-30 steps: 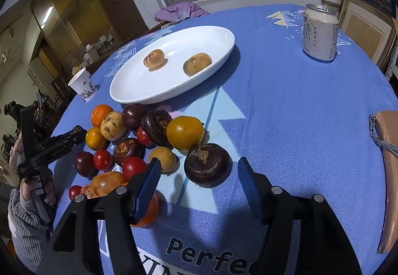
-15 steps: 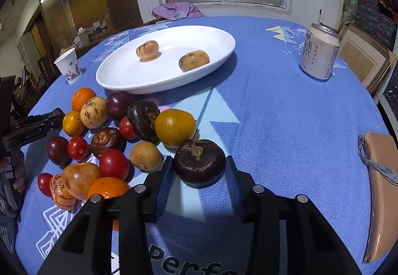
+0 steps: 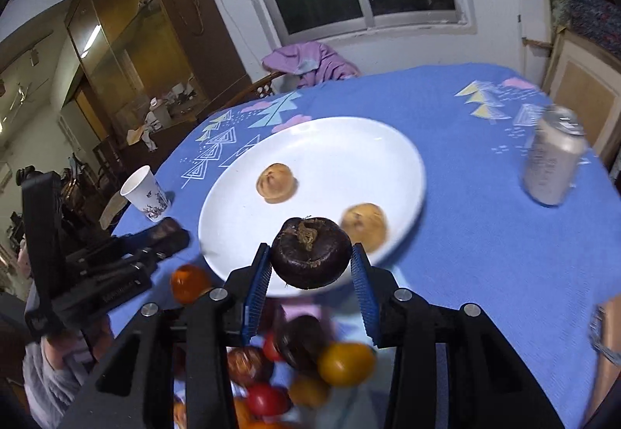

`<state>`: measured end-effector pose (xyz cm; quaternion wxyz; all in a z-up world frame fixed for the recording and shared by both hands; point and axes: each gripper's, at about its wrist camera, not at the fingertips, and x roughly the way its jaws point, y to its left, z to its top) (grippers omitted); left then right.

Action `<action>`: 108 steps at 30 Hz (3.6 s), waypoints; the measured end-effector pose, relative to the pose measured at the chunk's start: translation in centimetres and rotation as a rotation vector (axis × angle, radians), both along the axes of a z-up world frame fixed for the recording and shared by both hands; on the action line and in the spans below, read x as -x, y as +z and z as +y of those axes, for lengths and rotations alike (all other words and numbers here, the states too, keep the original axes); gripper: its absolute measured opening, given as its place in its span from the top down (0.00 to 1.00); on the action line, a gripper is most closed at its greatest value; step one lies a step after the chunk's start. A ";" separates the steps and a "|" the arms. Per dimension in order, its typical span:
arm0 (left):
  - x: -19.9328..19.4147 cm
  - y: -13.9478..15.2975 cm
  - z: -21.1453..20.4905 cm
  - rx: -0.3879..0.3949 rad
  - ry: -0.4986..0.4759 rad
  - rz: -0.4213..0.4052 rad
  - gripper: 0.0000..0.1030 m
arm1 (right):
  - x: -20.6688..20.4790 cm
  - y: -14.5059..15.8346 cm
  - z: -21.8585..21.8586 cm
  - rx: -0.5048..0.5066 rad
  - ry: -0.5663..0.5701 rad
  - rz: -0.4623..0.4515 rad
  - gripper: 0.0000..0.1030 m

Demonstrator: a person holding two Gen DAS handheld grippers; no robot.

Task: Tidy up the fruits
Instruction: 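Lower both dark brown fruits onto the white plate and open both grippers, then move both grippers back toward the fruit pile, then grasp a tangerine with the left gripper while the right gripper grasps a yellow-orange fruit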

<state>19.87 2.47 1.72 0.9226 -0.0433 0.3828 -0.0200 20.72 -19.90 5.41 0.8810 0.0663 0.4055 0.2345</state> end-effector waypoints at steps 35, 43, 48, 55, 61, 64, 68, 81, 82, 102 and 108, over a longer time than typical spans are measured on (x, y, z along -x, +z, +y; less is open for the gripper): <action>4.1 -3.9 2.8 -0.022 0.036 0.054 0.08 | 3.2 -5.8 -12.2 -0.506 -0.296 0.284 0.06; 4.9 -2.9 6.1 -0.074 0.180 0.031 0.04 | 3.0 -6.2 -11.7 -0.494 -0.297 0.296 0.06; 5.5 -2.3 9.8 0.114 0.233 0.031 0.04 | 3.0 -6.2 -11.8 -0.500 -0.295 0.293 0.06; 4.8 -3.5 7.9 0.100 0.158 0.077 0.04 | 3.0 -6.2 -11.7 -0.489 -0.285 0.301 0.06; 5.5 -4.3 9.0 0.149 0.183 0.118 0.04 | 3.0 -6.3 -11.8 -0.478 -0.289 0.304 0.06; 6.2 -4.6 9.6 0.156 0.188 0.118 0.04 | 3.0 -6.4 -11.9 -0.480 -0.291 0.307 0.06; 5.8 -4.7 10.4 0.176 0.220 0.102 0.07 | 3.1 -6.2 -11.4 -0.464 -0.270 0.299 0.06; 4.1 -5.2 8.7 0.068 0.191 0.109 0.30 | 3.2 -5.9 -10.5 -0.412 -0.242 0.284 0.06; 3.9 -5.3 8.4 0.055 0.185 0.114 0.35 | 3.2 -5.9 -10.4 -0.406 -0.238 0.282 0.06; 3.9 -5.6 7.2 -0.071 0.165 0.113 0.54 | 4.5 -5.1 -3.8 -0.044 -0.013 0.154 0.31; 4.0 -5.7 7.2 -0.078 0.167 0.117 0.54 | 4.2 -6.2 -3.3 -0.058 -0.002 0.183 0.45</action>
